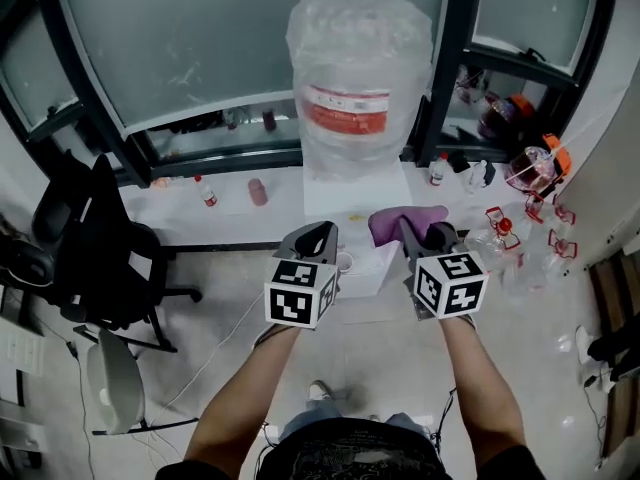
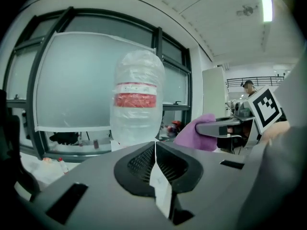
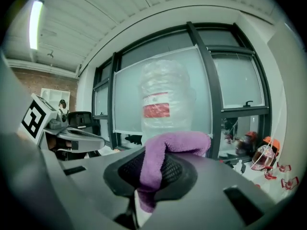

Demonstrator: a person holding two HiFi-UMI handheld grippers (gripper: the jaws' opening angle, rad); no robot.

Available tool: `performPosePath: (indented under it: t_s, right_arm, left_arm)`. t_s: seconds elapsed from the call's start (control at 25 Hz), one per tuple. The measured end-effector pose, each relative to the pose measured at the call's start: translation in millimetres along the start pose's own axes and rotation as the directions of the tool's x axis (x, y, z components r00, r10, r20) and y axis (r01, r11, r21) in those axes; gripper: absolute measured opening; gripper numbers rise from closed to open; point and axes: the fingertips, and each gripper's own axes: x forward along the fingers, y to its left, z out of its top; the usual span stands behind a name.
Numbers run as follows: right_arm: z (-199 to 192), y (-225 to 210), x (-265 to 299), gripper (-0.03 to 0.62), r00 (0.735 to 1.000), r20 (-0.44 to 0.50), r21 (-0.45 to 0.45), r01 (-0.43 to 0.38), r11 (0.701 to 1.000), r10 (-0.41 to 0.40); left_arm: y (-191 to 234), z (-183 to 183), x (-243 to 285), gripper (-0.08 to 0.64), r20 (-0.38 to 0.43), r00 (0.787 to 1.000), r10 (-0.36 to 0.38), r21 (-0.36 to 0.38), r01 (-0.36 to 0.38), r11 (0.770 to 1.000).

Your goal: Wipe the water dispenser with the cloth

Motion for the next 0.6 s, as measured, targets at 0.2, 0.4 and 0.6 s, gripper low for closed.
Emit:
performPosePath:
  t_s: [0.2,0.4,0.6]
  right_arm:
    - [26,22,-7,0.046,0.998,0.065,-0.025,0.006,1.000,-0.004]
    - [31,40,-4,0.046,0.996,0.087,-0.031,0.010,0.999,-0.008]
    - [28,52,1,0.046,0.996,0.087,-0.029,0.023,0.999,-0.021]
  left_arm:
    - [19,9,-17,0.029,0.024,1.000,0.019,0.018,-0.020,1.000]
    - [31,7,-23,0.029,0.027,0.999,0.021,0.007,-0.021,1.000]
    - [40,4,-27,0.028,0.024,1.000,0.012,0.014,-0.013,1.000]
